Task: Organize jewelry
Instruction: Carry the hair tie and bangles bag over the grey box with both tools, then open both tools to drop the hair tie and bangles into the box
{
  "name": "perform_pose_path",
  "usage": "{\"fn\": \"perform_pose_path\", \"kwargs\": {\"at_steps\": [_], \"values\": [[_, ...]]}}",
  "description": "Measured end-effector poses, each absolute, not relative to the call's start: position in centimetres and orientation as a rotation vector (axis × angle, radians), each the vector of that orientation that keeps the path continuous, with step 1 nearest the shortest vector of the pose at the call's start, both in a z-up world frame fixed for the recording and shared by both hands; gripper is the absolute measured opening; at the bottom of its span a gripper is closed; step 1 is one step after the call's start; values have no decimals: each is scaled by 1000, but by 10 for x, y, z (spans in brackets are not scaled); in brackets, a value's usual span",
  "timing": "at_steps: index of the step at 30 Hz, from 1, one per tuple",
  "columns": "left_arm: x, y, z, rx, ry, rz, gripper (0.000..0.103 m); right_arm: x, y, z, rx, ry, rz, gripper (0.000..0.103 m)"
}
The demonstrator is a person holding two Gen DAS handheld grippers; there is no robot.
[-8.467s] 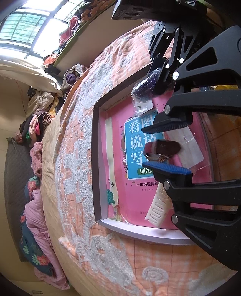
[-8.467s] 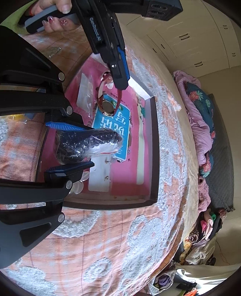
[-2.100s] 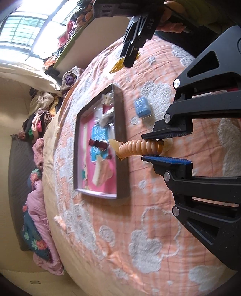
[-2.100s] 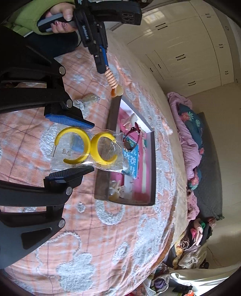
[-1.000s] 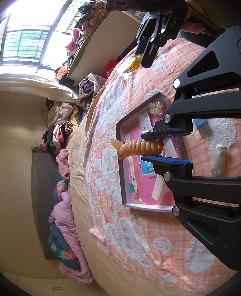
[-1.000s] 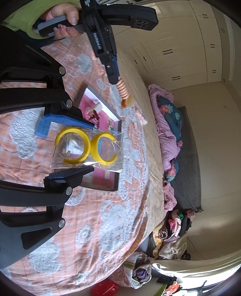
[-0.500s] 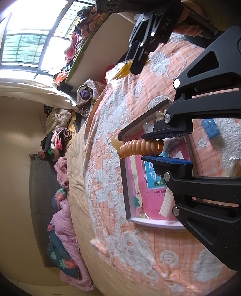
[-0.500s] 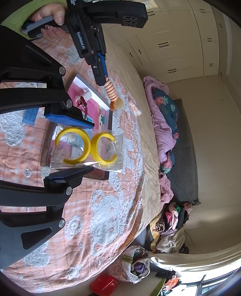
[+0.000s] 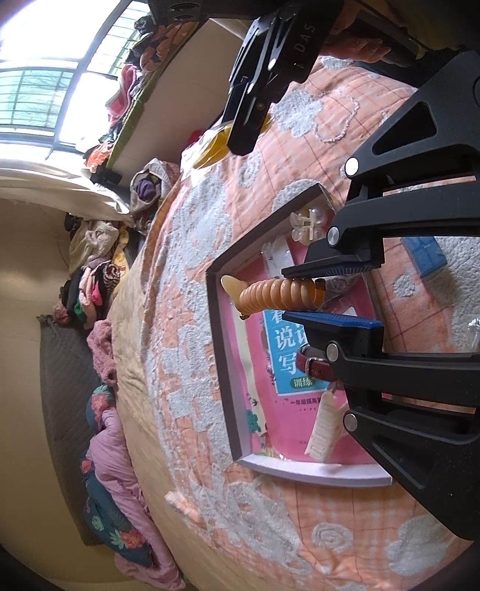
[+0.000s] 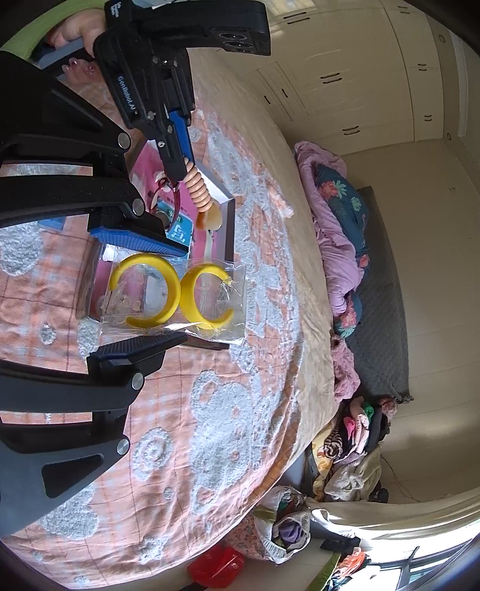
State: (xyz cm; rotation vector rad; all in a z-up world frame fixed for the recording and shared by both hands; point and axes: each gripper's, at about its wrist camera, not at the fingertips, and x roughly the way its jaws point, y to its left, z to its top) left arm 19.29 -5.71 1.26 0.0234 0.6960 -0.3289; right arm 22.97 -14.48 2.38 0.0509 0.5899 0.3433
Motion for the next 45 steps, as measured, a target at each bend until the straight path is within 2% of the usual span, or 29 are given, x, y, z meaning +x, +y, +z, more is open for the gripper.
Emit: {"fn": "perform_pose_path", "kwargs": {"at_steps": [17, 37, 45], "values": [[215, -55, -26, 19, 784, -324, 11, 276, -134, -13, 13, 686, 330, 39], [229, -33, -38, -20, 808, -268, 11, 296, -106, -54, -28, 791, 368, 40], [228, -31, -36, -22, 804, -270, 11, 295, -106, -58, -10, 812, 372, 44]]}}
